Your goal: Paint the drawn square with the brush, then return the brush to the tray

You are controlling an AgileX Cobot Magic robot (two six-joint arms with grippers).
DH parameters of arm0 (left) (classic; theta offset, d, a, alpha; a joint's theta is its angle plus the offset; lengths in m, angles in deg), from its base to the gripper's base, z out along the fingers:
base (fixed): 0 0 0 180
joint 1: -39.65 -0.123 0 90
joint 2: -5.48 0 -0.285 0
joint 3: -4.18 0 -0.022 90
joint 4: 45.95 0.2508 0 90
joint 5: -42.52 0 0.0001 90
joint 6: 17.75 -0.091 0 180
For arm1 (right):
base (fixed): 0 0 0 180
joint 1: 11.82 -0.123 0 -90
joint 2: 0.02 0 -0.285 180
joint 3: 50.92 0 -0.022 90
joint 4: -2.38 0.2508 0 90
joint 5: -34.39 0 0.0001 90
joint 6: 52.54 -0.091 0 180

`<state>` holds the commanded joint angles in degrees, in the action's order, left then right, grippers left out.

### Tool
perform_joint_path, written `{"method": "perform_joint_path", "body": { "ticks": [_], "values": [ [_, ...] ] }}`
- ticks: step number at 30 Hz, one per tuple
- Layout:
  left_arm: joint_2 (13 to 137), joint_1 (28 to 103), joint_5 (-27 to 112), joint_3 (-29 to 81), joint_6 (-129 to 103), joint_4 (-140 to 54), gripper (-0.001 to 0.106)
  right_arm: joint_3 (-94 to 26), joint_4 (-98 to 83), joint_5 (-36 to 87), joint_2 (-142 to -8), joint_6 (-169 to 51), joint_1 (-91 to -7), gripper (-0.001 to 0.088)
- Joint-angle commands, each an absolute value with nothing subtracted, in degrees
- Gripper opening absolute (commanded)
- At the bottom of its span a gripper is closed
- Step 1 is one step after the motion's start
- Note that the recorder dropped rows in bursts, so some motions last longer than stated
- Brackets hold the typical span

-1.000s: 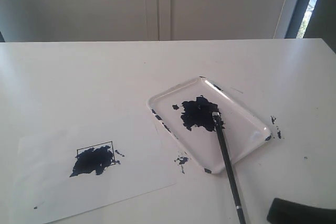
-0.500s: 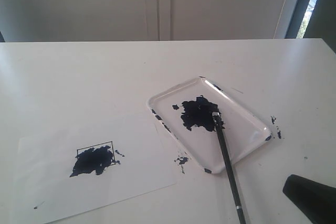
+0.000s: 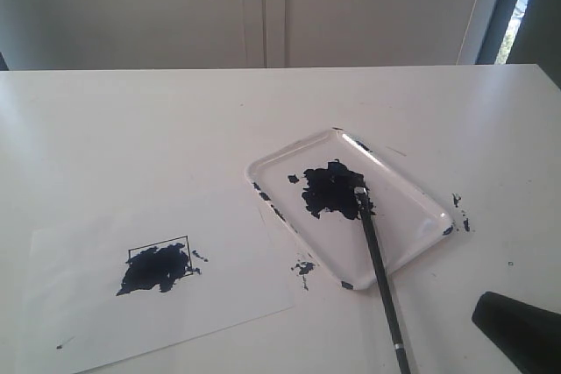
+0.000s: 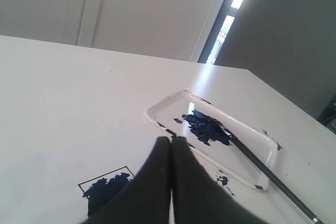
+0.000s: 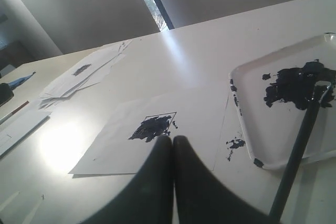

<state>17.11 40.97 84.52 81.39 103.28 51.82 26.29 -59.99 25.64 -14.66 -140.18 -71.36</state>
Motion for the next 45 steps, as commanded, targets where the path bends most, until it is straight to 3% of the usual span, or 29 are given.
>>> {"method": "perform_joint_path", "body": {
  "ticks": [13,33,45],
  "values": [
    [17.1,41.0,84.4,81.4,103.3,51.8,0.0,26.3,-60.2,25.7,-11.0,-140.2,-68.6,0.0],
    [17.1,41.0,83.9,81.4,99.9,51.8,0.0,26.3,-60.2,25.2,-7.8,-140.2,-41.4,0.0],
    [17.1,41.0,83.3,81.4,83.8,51.8,0.0,26.3,-60.2,25.1,-7.8,-140.2,-40.7,0.0]
  ]
}}
